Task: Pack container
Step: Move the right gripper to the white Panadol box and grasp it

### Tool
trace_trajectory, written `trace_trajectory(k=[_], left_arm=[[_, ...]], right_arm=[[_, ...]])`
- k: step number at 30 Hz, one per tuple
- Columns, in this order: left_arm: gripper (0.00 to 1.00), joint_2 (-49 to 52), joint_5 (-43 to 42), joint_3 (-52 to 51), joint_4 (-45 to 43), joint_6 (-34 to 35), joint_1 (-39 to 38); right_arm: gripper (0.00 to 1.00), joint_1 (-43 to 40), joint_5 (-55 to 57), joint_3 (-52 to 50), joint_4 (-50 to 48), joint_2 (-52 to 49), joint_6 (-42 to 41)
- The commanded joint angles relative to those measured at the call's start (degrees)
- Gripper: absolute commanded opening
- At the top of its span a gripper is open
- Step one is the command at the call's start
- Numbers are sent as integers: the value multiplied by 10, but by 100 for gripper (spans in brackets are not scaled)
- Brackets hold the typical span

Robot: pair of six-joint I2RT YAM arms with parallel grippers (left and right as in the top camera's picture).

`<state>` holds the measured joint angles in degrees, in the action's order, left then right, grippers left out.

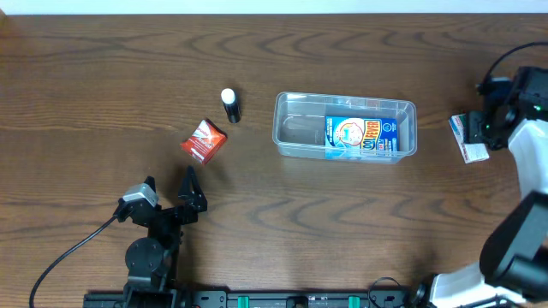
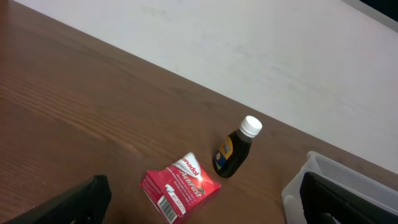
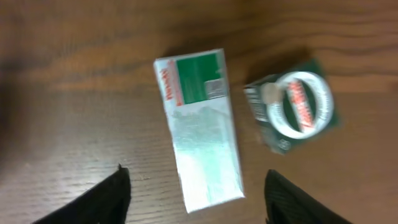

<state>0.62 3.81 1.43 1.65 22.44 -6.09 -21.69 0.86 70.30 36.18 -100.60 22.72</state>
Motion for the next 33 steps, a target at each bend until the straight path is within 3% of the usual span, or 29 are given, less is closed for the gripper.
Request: trace_trajectory(k=[1, 5, 19, 33], left_arm=[[98, -4, 16, -12, 21, -9, 3], [98, -4, 16, -12, 21, -9, 3], [98, -4, 16, -12, 21, -9, 3], [98, -4, 16, -12, 21, -9, 3]], right_arm=[[73, -5, -24, -7, -11, -36, 72], [82, -6, -21, -7, -41, -67, 79], [89, -28, -39, -7, -54, -92, 56], [77, -32, -71, -7, -52, -103, 56]])
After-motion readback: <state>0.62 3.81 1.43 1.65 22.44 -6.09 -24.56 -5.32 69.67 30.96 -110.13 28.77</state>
